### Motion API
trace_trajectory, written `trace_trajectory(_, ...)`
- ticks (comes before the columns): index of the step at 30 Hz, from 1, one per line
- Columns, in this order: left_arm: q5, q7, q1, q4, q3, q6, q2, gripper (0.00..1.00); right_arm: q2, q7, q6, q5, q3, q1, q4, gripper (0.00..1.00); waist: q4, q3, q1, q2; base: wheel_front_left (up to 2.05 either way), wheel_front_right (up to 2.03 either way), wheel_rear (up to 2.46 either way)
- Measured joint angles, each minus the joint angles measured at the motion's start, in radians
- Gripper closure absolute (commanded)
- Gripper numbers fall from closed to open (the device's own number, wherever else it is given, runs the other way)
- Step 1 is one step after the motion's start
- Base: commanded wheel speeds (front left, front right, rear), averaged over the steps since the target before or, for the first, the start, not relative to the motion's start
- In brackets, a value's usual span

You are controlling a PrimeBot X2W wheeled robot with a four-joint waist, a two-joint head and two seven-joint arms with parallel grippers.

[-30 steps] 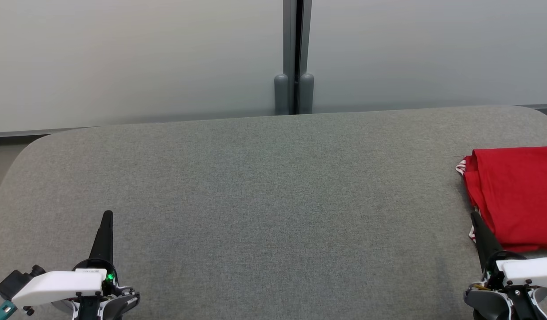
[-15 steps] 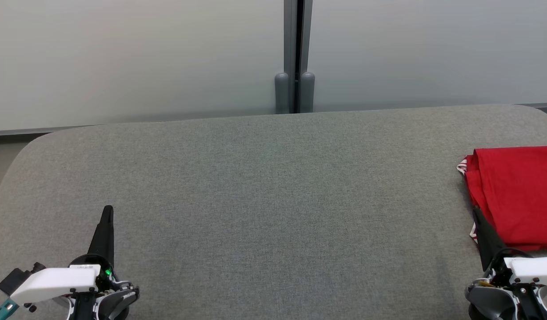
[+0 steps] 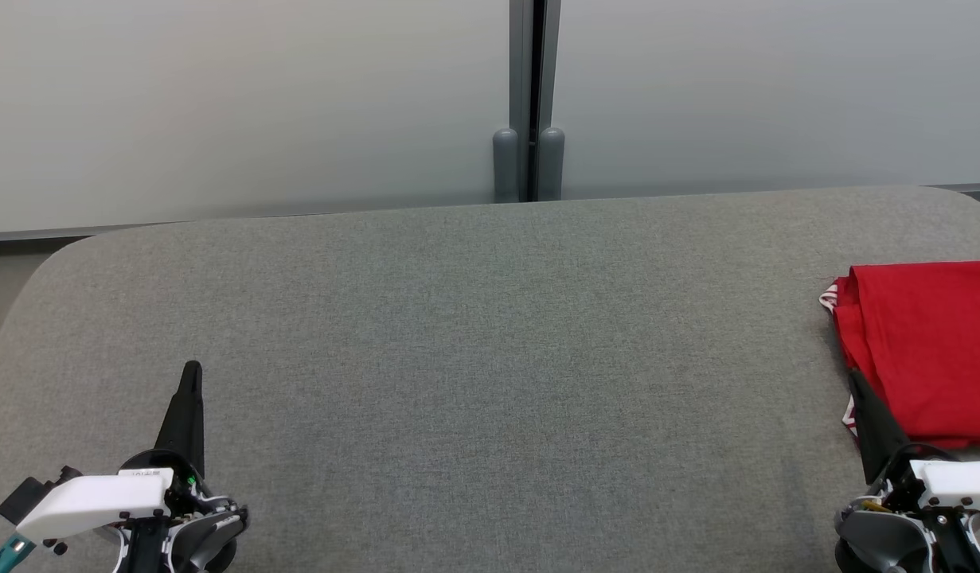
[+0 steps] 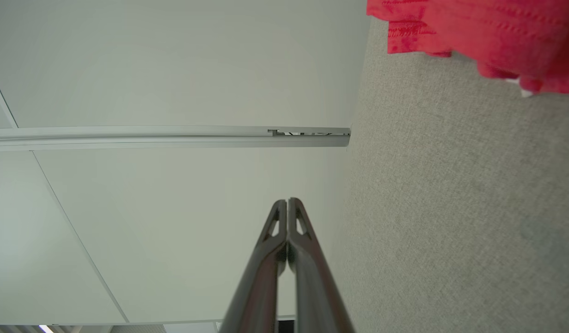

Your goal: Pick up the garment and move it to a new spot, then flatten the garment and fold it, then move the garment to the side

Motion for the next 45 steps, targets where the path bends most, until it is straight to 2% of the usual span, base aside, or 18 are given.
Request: trace_trajectory(45,0.000,0.000,0.000,0.000,0.000,-0.001,0.000,1.00,0.000,0.000,0.000,0.000,0.000,0.000,0.000,1.00,0.000,0.000,0.0000,0.0000,0.00,0.00,0.00)
